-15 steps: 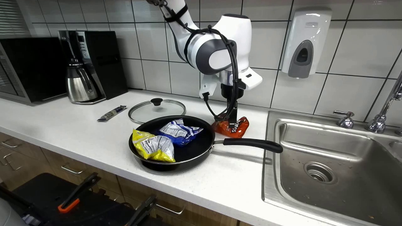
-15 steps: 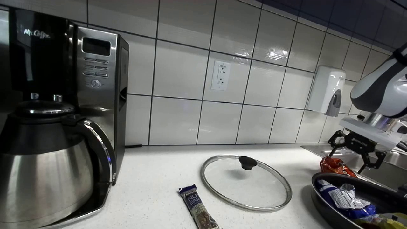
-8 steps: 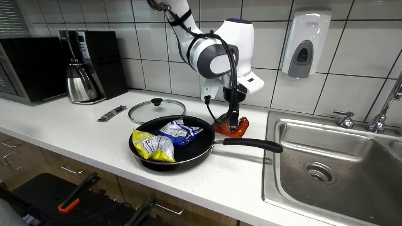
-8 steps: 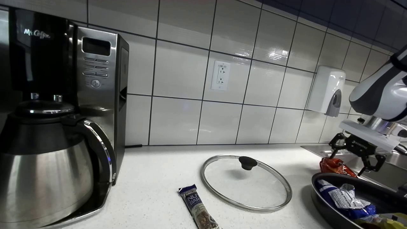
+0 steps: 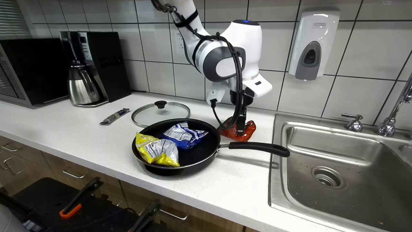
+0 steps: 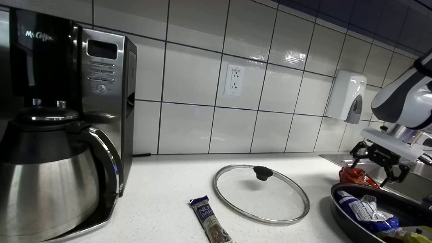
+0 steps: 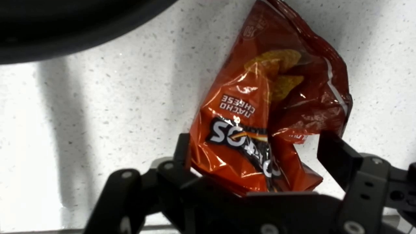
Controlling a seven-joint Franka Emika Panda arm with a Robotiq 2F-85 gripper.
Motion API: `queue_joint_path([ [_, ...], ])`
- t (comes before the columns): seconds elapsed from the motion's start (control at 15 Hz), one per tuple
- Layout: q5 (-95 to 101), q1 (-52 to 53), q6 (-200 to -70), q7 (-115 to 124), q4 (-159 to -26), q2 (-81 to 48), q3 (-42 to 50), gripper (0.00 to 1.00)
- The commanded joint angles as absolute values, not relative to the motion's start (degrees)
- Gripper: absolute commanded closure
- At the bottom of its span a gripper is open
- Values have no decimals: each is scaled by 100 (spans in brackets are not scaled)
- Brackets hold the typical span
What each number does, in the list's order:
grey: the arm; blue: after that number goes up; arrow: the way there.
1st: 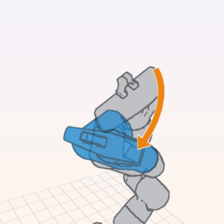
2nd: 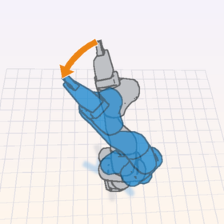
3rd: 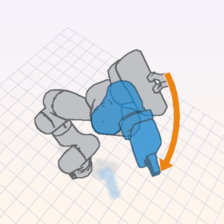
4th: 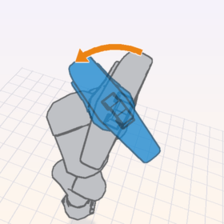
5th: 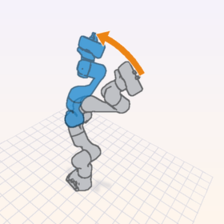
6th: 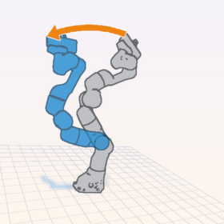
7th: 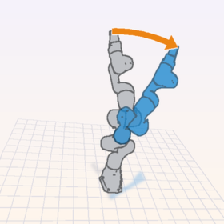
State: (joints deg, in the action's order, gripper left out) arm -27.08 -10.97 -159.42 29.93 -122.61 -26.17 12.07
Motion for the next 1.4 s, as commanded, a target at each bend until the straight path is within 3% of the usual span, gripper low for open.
queue_joint_path([
  [0.0,-2833,-1220,-15978,2956,-12151,-2683,1113,0],
  [0.27,-2836,-1230,-15973,2955,-12144,-2699,1113,1],
  [0.33,-2823,-1227,-15965,2954,-12144,-2703,1119,25],
  [0.47,-2822,-1221,-15974,2964,-12141,-2710,1120,31],
  [1.07,-2804,-1211,-15951,2979,-12128,-2727,1130,98],
  [1.33,-2794,-1199,-15948,2973,-12171,-2670,1135,100],
])
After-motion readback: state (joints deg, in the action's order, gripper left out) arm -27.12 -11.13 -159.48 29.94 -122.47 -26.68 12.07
